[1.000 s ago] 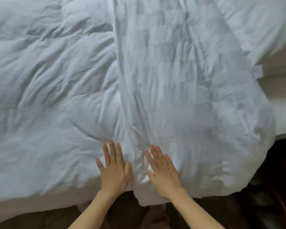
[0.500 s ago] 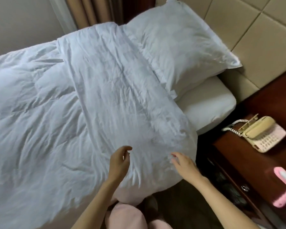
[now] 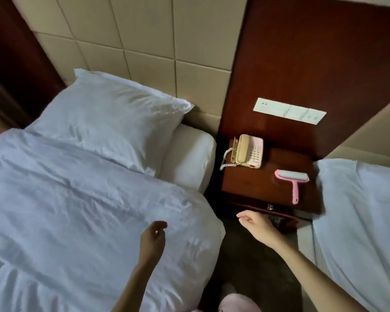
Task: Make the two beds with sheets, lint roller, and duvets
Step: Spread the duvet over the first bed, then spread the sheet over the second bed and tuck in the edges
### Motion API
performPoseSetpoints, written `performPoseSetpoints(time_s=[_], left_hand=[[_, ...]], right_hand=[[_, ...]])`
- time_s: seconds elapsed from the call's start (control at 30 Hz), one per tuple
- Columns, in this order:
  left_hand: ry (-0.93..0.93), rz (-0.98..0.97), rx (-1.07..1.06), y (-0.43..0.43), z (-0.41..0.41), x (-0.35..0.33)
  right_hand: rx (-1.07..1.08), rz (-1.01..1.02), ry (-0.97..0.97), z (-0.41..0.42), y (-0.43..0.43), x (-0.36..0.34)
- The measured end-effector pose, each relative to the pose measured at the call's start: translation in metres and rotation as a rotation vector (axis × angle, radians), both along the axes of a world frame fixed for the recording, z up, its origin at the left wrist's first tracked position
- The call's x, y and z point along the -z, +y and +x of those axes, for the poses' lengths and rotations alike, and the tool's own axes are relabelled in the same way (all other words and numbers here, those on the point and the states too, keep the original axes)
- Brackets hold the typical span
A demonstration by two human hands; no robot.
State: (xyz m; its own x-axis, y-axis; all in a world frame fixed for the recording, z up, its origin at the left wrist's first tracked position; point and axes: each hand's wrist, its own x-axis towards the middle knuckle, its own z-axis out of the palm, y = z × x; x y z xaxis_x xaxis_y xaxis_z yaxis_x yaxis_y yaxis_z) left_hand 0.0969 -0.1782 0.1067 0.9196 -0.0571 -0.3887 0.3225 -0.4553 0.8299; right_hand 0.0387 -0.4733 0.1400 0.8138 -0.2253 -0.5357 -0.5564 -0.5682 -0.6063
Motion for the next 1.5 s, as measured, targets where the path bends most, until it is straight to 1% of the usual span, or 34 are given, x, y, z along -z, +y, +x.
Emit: performPoseSetpoints(time_s=[0.07,0.2,0.33,0.47,0.6,0.7,0.77,0.87,0.97,1.1,1.3,1.37,1.5], left_hand=[[-0.006,0.010,0.136,-0.026,0.019,-0.004],[-0.105,0.090,0.372,-0.103,0.043,-0.013],[-0.184,0.121,0.644,-0.197,0.029,-0.024],[-0.264,0.154,0.919,-0.289,-0.017,-0.031],[-0.208,0.189,1.154,-0.376,-0.078,-0.025],[-0.202,0.204,1.328,-0.437,-0.127,-0.016],[-0.195,0.222,1.463,-0.479,-0.158,-0.011],[-0.202,0.220,1.599,-0.538,-0.205,-0.008],[-0.212,0.245,1.712,-0.578,-0.247,-0.003],[-0.146,0.325,1.845,-0.611,-0.292,0.011],[-0.111,0.428,1.999,-0.653,-0.331,0.043],[-0.129,0.459,2.060,-0.667,-0.345,0.053],[-0.138,0.546,2.266,-0.697,-0.375,0.066]], right_hand=[[0.120,-0.009,-0.046,-0.019,-0.014,-0.005],[0.399,-0.090,-0.166,-0.066,-0.049,-0.012],[0.629,-0.186,-0.216,-0.129,-0.090,-0.015],[0.841,-0.194,-0.205,-0.192,-0.131,-0.013],[1.009,-0.152,-0.167,-0.248,-0.174,-0.001],[1.133,-0.090,-0.124,-0.291,-0.206,0.005],[1.192,-0.060,-0.119,-0.322,-0.228,0.009],[1.258,-0.049,-0.087,-0.371,-0.258,0.016],[1.362,-0.038,-0.038,-0.416,-0.277,0.023],[1.448,-0.002,0.036,-0.457,-0.286,0.040],[1.533,0.107,0.139,-0.489,-0.301,0.067],[1.589,0.132,0.177,-0.499,-0.303,0.069],[1.726,0.220,0.286,-0.525,-0.301,0.072]])
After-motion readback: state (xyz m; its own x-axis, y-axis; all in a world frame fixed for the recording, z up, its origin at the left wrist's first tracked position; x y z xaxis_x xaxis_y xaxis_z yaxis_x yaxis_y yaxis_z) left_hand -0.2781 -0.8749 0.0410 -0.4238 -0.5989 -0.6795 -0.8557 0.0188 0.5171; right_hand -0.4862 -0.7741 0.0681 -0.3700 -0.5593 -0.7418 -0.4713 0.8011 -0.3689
